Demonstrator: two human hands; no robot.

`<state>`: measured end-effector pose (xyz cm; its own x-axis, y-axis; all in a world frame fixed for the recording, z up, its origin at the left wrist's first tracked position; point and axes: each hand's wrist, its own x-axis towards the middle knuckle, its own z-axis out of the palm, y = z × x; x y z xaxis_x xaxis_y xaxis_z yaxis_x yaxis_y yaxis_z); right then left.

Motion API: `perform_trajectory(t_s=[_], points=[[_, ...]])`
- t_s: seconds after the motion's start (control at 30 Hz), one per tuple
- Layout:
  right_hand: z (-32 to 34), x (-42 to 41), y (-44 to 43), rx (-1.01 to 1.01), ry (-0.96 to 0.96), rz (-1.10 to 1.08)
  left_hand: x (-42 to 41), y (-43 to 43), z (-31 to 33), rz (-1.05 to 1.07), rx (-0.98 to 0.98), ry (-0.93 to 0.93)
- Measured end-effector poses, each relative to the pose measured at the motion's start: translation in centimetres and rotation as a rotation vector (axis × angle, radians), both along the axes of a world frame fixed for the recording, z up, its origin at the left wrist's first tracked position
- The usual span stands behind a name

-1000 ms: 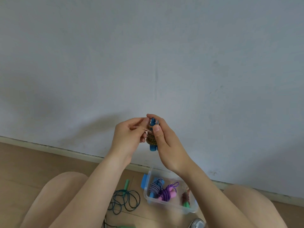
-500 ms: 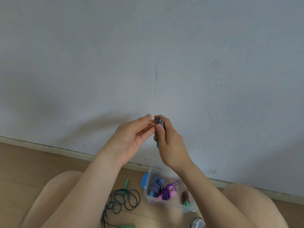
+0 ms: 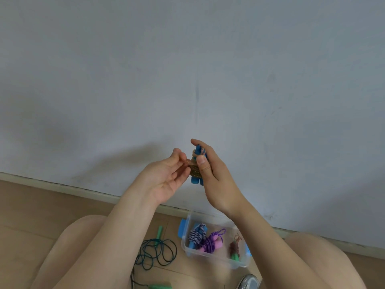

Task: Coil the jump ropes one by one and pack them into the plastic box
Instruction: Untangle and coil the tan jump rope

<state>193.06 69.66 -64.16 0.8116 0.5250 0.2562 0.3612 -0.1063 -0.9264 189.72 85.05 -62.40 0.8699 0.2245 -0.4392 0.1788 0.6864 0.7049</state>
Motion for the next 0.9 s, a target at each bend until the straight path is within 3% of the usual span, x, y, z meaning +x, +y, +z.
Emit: perform_trajectory(t_s=[0.3,0.7,0.9], points=[[-0.9,-0.3,-0.2,0.061,0.118,0.031,0.3,-0.8,-1.0,-0.126,0.707,-0.060],[0.0,-0.9,-0.1,0.186,0.247,-0.091,-0.6,-0.8,-1.0,-0.109,0.886,-0.307],[0.2,-1.2,0.0,0.218,0.243,-0.097,-0.6,-1.3,-0.9,0.055,1.035,-0.355]])
